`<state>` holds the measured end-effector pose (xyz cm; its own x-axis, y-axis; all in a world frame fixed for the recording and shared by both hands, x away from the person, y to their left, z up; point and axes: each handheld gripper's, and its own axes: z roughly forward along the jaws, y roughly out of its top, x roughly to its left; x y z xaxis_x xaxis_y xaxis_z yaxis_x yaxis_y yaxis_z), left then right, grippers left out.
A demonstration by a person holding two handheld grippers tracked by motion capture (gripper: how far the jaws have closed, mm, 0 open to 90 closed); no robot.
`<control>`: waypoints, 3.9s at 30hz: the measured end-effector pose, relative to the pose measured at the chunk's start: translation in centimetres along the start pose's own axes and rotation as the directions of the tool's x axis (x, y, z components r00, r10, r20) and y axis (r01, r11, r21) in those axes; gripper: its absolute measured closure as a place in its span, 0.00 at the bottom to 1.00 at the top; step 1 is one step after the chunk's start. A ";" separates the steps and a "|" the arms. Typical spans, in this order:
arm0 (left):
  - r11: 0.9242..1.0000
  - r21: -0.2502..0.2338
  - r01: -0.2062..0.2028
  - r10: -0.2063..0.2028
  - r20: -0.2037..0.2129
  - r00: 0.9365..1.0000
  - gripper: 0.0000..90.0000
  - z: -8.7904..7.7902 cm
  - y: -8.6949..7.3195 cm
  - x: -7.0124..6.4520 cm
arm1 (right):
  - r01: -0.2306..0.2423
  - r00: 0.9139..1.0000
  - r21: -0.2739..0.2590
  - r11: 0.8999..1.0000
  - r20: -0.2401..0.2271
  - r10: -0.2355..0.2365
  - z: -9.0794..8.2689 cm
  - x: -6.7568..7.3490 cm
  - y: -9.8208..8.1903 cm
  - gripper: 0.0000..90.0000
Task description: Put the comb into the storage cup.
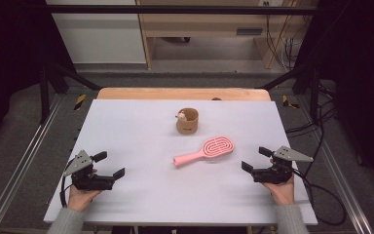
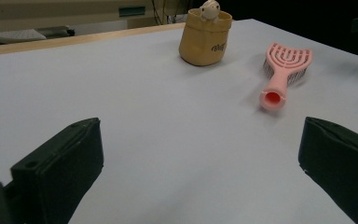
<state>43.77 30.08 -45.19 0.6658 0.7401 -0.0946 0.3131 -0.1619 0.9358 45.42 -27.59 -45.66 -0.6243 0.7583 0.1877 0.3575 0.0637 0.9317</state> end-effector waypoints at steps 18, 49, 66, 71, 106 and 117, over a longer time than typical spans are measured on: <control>1.000 0.014 -0.007 0.008 -0.012 1.000 0.00 0.4 0.9 -0.6 | 0.004 1.000 0.011 1.000 0.003 -0.005 0.0 0.0 0.0 0.00; 0.999 0.048 -0.014 0.015 -0.016 1.000 0.00 2.3 4.5 -2.2 | 0.015 1.000 0.016 1.000 0.004 -0.015 0.0 0.0 0.0 0.00; 0.997 0.082 -0.012 0.013 -0.013 1.000 0.03 4.9 5.6 -2.9 | 0.019 1.000 0.021 1.000 0.003 -0.019 0.1 -0.1 0.0 0.00; 0.995 0.099 -0.017 0.018 -0.010 1.000 0.06 5.5 5.9 -3.2 | 0.018 1.000 0.022 1.000 0.004 -0.018 0.1 0.0 0.0 0.00; 0.985 0.172 -0.031 0.031 0.005 1.000 0.56 10.0 7.2 -5.3 | 0.020 1.000 0.023 1.000 0.005 -0.020 0.1 -0.1 0.0 0.00; 0.982 0.187 -0.022 0.021 0.008 1.000 0.77 11.6 7.1 -5.9 | 0.021 1.000 0.023 1.000 0.005 -0.021 0.2 -0.1 0.0 0.00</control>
<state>49.94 16.94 -41.92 0.6772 0.7316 -0.0780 0.4197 -0.2972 0.8576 45.56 -27.55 -45.75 -0.6283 0.7599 0.1667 0.3604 0.0945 0.9280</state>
